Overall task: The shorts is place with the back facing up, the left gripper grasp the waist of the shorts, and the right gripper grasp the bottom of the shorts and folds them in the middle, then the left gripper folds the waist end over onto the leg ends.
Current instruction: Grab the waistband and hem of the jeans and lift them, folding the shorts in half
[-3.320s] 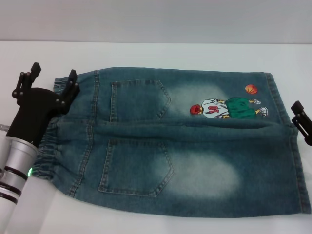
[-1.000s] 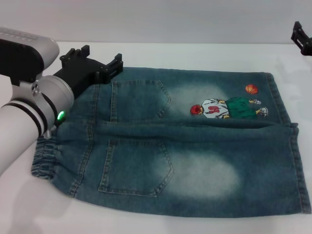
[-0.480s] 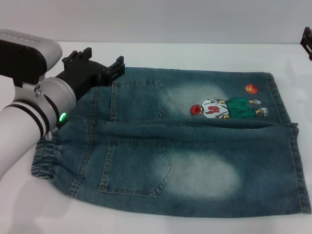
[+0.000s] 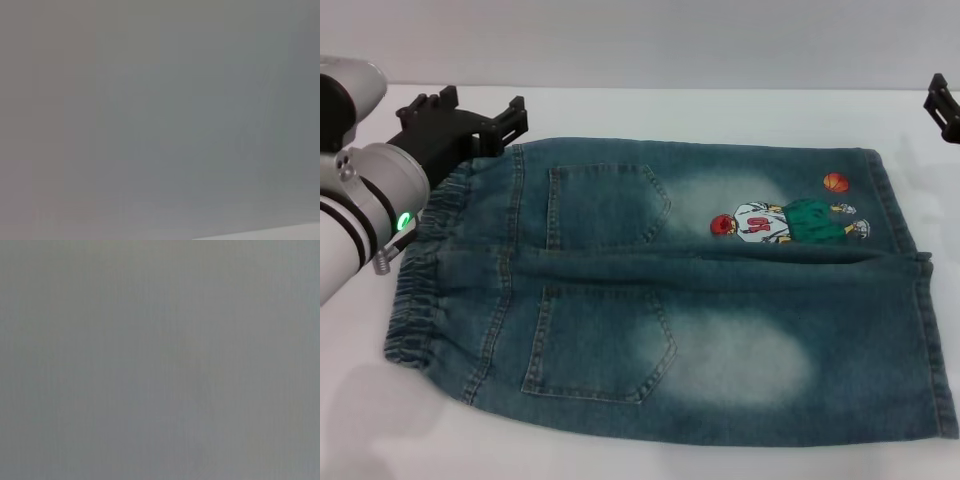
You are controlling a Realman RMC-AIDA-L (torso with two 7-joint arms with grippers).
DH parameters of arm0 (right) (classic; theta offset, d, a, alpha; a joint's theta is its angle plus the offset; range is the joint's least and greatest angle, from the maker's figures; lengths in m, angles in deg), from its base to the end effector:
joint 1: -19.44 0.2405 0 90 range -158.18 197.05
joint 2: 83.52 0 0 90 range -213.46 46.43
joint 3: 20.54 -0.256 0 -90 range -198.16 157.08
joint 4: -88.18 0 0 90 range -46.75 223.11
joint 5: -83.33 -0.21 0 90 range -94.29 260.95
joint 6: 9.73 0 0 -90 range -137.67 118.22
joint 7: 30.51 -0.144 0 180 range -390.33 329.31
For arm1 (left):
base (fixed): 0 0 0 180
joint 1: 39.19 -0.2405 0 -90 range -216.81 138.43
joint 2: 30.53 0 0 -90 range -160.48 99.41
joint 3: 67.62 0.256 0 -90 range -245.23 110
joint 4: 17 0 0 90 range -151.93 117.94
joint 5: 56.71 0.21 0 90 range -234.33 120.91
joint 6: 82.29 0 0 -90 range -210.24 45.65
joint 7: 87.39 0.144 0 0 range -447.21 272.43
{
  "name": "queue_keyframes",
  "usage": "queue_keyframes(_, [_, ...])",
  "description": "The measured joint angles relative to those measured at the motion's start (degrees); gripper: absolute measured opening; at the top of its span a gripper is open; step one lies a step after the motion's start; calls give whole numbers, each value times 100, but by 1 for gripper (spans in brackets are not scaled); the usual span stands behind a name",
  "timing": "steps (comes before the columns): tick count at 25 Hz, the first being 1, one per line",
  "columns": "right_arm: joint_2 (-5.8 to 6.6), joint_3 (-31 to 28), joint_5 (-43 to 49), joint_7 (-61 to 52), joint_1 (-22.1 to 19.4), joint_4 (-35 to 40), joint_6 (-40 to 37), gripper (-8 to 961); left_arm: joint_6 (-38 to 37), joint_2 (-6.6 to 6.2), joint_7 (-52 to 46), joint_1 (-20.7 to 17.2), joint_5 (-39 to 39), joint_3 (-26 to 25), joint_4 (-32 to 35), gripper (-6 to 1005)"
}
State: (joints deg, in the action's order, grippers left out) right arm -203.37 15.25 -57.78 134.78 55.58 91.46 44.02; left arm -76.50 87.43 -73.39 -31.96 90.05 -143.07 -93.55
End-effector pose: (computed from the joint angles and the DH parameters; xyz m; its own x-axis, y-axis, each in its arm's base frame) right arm 0.3280 0.3904 0.0074 0.6954 -0.0591 -0.7162 -0.7185 -0.0368 -0.6946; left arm -0.2220 0.3586 -0.0060 0.7192 0.2977 0.6277 0.6943 -0.2751 -0.6650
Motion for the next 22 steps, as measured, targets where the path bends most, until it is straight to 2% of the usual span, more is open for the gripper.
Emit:
queue_keyframes(3, [-1,29,-21,4,37,-27,33,753,486,-5,44,1,35,-10,-238,826])
queue_keyframes(5, [-2,50,-18,5,66,-27,38,753,1213,-13,99,102,40,-169,-460,826])
queue_keyframes(7, [-3,67,-2,7,78,-31,38,753,2530,-13,172,311,80,-506,-785,825])
queue_keyframes(10, [-4,78,20,9,88,-32,33,753,3806,-5,118,502,271,-814,-1182,825])
queue_keyframes(13, [-4,88,29,11,118,8,93,753,4269,1,-59,533,618,-840,-1453,825])
queue_keyframes(17, [-4,6,-142,17,261,235,135,753,4318,12,-236,561,856,-743,-1459,825])
queue_keyframes(22, [-3,-77,-454,19,434,606,-680,753,4305,25,-272,582,862,-616,-1399,824])
